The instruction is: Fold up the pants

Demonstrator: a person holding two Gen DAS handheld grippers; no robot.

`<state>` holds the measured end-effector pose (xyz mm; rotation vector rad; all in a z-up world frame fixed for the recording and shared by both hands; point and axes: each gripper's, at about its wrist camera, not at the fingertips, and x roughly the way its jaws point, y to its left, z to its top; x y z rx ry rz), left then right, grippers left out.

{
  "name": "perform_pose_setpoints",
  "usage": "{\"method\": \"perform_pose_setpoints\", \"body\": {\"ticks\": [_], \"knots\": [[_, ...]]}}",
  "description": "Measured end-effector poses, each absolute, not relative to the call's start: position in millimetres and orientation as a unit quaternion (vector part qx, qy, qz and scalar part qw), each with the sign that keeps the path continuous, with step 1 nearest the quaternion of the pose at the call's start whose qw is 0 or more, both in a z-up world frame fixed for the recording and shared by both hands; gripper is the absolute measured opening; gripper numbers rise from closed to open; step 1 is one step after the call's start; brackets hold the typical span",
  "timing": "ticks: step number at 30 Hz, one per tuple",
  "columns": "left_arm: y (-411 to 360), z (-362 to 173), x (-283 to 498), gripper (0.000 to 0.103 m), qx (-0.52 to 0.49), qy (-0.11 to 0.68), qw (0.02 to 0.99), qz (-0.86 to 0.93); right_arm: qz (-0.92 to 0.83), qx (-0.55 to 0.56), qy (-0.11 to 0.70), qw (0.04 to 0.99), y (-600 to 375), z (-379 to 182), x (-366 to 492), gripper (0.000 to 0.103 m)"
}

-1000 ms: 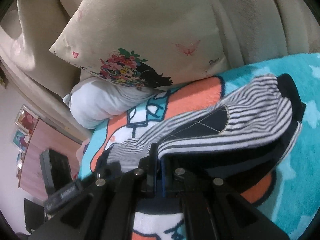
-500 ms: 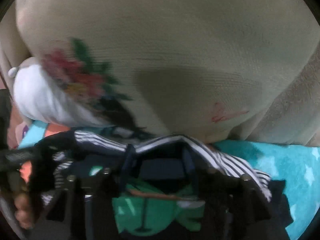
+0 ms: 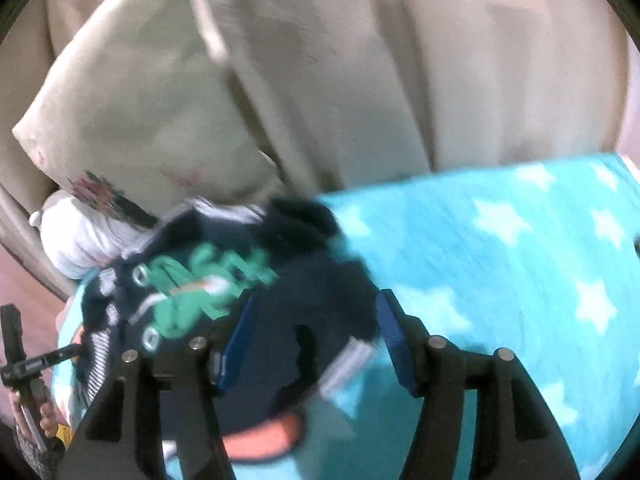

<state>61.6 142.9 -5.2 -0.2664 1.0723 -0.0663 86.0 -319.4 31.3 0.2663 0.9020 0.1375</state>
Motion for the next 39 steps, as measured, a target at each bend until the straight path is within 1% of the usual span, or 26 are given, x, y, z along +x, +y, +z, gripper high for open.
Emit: {"method": "perform_pose_setpoints", "body": {"ticks": [2,4,5,6,7,8,9,17,20,21,22,23,24,25,28,29,31,32,34,35,36,38,39], "knots": [[126.0,-14.4,67.5,0.086,-0.123,0.52,0.844,-0.042,0.062,0.148,0.448,0.879,-324.5,13.6,86.9,0.06],[96.7,-18.7,74.7,0.086,-0.096,0.507,0.856,-0.045,0.063,0.158,0.457,0.873,-318.9,3.2,93.1,0.06],[87.8,-20.6,76.4,0.084,-0.081,0.508,0.856,-0.05,0.059,0.157,0.463,0.87,-316.2,-5.0,95.6,0.06],[79.5,-19.7,79.1,0.061,-0.062,0.506,0.859,-0.04,0.051,0.155,0.461,0.872,-313.2,-10.2,96.9,0.052],[74.9,-17.6,80.5,0.046,-0.045,0.508,0.86,-0.026,0.043,0.147,0.45,0.88,-304.6,-10.9,98.3,0.016],[75.6,-15.3,81.4,0.033,-0.047,0.513,0.857,-0.024,0.044,0.142,0.458,0.876,-301.7,-11.2,101.1,0.006],[80.9,-12.3,82.7,0.027,-0.066,0.522,0.85,-0.036,0.059,0.16,0.479,0.861,-301.4,-13.9,102.7,0.006],[124.4,26.7,67.1,0.026,-0.069,0.514,0.855,-0.021,0.139,0.221,0.465,0.846,-301.0,33.1,50.0,0.006],[132.6,33.5,58.4,0.027,-0.071,0.508,0.858,-0.017,0.159,0.221,0.463,0.843,-299.6,42.4,21.6,0.006],[132.3,31.3,57.3,0.032,-0.072,0.511,0.857,-0.011,0.159,0.215,0.465,0.844,-298.5,40.8,18.0,0.007],[136.1,30.7,53.9,0.033,-0.072,0.514,0.855,-0.008,0.155,0.201,0.466,0.848,-299.5,37.8,11.4,0.01],[135.3,26.9,54.4,0.038,-0.071,0.516,0.853,-0.006,0.14,0.177,0.47,0.853,-299.7,33.1,5.8,0.013],[132.9,20.8,55.2,0.041,-0.074,0.519,0.852,-0.005,0.119,0.16,0.474,0.858,-303.4,27.8,1.5,0.021],[135.3,17.8,51.8,0.042,-0.079,0.52,0.851,-0.005,0.108,0.156,0.477,0.858,-308.7,25.1,1.3,0.024],[138.1,20.8,35.0,0.043,-0.077,0.506,0.859,0.004,0.076,0.169,0.464,0.866,-334.8,34.5,-1.6,0.026],[140.5,26.1,29.5,0.045,-0.072,0.496,0.865,0.01,0.066,0.166,0.454,0.873,-340.9,44.0,-3.3,0.027],[140.6,41.3,23.7,0.048,-0.057,0.467,0.882,0.026,0.057,0.15,0.435,0.886,-346.5,60.1,-0.1,0.039],[138.9,47.7,19.7,0.051,-0.049,0.455,0.889,0.03,0.058,0.141,0.428,0.891,-345.1,67.8,4.5,0.043],[132.6,62.8,17.6,0.061,-0.035,0.43,0.902,0.022,0.076,0.116,0.421,0.896,-334.5,76.3,28.2,0.052],[130.5,67.0,18.2,0.068,-0.035,0.425,0.904,0.014,0.083,0.101,0.421,0.898,-328.6,76.6,38.2,0.053],[124.5,70.7,19.6,0.07,-0.036,0.421,0.906,0.001,0.091,0.085,0.421,0.899,-320.9,76.6,50.2,0.057],[113.0,71.8,23.9,0.07,-0.037,0.421,0.906,-0.017,0.109,0.046,0.419,0.9,-300.2,73.8,73.3,0.06],[103.8,69.7,28.0,0.07,-0.035,0.425,0.904,-0.029,0.113,0.01,0.415,0.903,-285.6,70.5,88.1,0.063]]}}
